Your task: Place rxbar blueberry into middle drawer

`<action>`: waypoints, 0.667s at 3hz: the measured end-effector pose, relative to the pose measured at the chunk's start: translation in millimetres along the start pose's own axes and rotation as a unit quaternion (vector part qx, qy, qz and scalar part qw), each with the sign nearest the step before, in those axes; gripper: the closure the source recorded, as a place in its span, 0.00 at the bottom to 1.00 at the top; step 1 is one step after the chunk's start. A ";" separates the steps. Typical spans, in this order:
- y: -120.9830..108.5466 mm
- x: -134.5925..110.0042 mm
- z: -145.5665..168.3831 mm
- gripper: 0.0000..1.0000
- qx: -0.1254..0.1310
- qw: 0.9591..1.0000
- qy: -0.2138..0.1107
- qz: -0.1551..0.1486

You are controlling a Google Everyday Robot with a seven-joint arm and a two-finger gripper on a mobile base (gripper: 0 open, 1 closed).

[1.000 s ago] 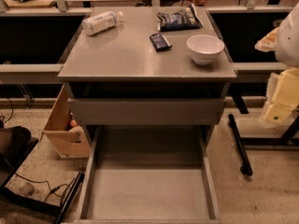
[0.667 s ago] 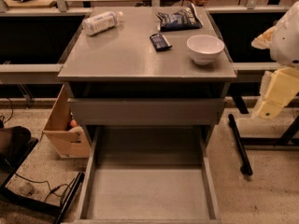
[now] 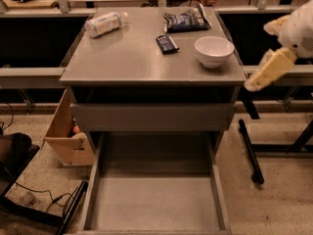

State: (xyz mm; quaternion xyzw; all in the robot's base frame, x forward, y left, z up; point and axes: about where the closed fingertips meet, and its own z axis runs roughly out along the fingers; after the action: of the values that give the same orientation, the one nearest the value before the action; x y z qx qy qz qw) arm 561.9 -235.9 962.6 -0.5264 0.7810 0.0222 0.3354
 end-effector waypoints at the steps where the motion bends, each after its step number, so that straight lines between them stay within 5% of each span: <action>1: -62.6 -34.5 22.1 0.00 0.021 0.994 -0.058 0.088; 2: -78.4 -47.1 13.4 0.00 0.033 0.988 -0.074 0.128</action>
Offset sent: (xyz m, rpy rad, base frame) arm 0.0680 0.0082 0.0202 0.1673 -0.0166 -0.1159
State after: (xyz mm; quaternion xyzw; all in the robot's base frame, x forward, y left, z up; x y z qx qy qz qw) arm 644.5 -227.5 1003.0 -0.4073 0.8154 0.0786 0.4038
